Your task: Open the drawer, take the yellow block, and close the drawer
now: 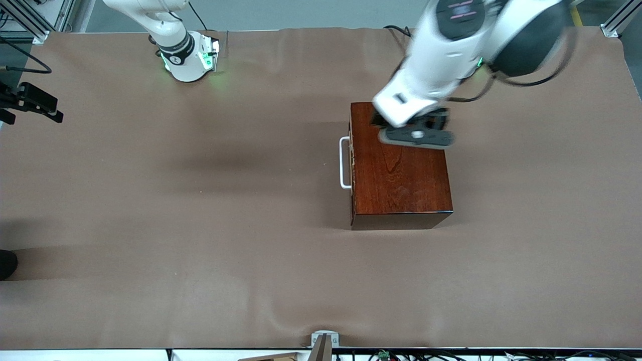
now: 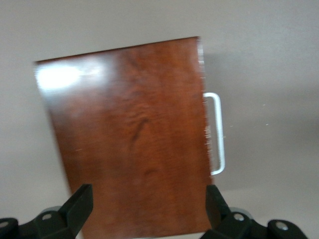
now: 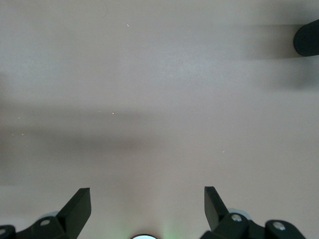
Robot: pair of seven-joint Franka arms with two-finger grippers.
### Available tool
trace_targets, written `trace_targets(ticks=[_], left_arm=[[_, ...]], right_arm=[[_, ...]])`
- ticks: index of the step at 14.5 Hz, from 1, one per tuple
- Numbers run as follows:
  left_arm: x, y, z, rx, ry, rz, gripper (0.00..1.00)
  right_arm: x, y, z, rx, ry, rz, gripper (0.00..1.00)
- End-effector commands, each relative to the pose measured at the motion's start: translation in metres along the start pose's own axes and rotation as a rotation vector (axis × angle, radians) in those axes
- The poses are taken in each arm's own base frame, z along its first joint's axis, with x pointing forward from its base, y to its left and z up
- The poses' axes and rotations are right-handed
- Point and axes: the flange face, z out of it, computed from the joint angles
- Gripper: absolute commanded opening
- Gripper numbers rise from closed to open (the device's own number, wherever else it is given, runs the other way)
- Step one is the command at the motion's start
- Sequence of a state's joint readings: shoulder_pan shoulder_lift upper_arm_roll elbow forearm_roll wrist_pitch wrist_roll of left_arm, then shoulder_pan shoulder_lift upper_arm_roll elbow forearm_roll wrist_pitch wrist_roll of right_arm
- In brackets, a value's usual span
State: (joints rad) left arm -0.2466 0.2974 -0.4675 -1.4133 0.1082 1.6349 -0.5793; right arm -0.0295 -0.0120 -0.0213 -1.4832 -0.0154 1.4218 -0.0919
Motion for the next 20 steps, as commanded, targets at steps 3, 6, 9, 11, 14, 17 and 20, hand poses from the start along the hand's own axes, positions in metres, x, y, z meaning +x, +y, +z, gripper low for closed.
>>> trace_targets(ticks=[3,6,9,11,14,17,20], left_arm=[[0.012,0.108,0.073,0.065,0.029,-0.062,1.00],[-0.004,0.156,0.103,0.117,0.090,-0.038,1.00],[-0.012,0.181,0.138,0.155,0.117,-0.080,1.00],[-0.014,0.187,0.166,0.187,0.097,-0.087,1.00],[-0.015,0.189,0.197,0.234,0.077,-0.102,1.00],[-0.016,0.191,0.221,0.270,0.079,-0.168,1.00],[-0.014,0.188,0.239,0.302,0.080,-0.191,1.00]], right_arm=[[0.000,-0.002,-0.005,-0.003,0.011,-0.006,1.00],[0.002,-0.005,-0.002,-0.003,0.005,-0.015,1.00],[0.002,-0.004,-0.002,-0.002,0.003,-0.012,1.00],[0.002,-0.002,-0.002,-0.002,0.003,-0.006,1.00],[0.003,0.001,0.000,0.000,-0.003,0.000,1.00],[0.003,-0.001,0.001,-0.001,-0.004,-0.005,1.00],[0.005,-0.002,0.001,-0.002,-0.001,-0.006,1.00]])
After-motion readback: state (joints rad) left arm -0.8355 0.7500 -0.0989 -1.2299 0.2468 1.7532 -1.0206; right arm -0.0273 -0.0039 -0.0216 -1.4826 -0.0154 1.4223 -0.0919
